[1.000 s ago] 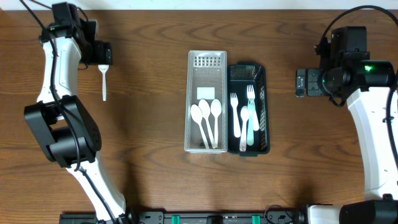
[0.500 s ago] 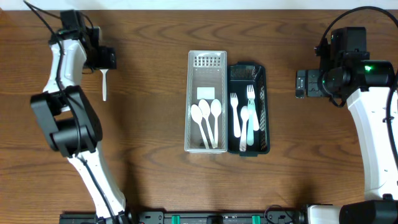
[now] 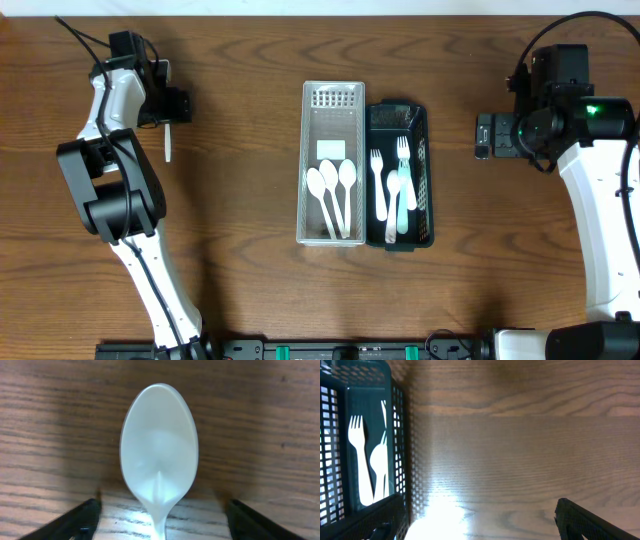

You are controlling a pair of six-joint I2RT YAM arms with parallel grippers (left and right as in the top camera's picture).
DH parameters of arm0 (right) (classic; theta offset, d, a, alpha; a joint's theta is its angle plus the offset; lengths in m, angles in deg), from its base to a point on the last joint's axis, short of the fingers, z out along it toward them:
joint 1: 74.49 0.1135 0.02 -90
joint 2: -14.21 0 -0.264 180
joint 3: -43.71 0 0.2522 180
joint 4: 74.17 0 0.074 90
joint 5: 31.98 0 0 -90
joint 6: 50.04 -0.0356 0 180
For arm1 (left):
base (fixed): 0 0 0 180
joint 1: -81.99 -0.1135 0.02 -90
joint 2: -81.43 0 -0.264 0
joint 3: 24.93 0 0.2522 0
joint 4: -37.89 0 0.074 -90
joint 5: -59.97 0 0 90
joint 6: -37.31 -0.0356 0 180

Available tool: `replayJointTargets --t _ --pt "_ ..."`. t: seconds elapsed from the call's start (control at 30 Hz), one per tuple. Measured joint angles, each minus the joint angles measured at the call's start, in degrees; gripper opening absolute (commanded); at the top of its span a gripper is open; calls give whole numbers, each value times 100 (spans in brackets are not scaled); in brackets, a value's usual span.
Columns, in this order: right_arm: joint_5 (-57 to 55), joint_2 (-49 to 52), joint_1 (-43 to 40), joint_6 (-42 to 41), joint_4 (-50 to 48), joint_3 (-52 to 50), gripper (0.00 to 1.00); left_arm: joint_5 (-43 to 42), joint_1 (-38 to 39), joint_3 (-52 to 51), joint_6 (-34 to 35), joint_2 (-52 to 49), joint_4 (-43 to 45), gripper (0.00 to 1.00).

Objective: Pack container
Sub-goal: 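Reach the left gripper to the far-left white spoon and grasp it, then carry the spoon into the clear basket and release it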

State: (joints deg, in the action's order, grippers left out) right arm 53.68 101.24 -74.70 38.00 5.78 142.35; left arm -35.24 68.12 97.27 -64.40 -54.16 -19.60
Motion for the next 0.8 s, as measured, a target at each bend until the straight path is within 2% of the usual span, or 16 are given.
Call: replayJointTargets --t 0.13,0.27,0.4,0.47,0.63,0.8 --pt "0 0 0 -2 9 0 99 -26 -28 0 20 0 -85 55" --pt "0 0 0 -2 20 0 99 -20 -28 2 15 2 -170 34" --pt "0 0 0 0 20 0 99 -20 -28 4 -7 2 -262 30" --pt "0 0 0 -2 20 0 99 -20 -28 7 11 2 -278 20" --pt "0 2 0 -2 20 0 99 -17 -28 9 7 2 -297 8" --pt "0 2 0 0 61 0 99 -17 -28 11 -9 4 -308 6"
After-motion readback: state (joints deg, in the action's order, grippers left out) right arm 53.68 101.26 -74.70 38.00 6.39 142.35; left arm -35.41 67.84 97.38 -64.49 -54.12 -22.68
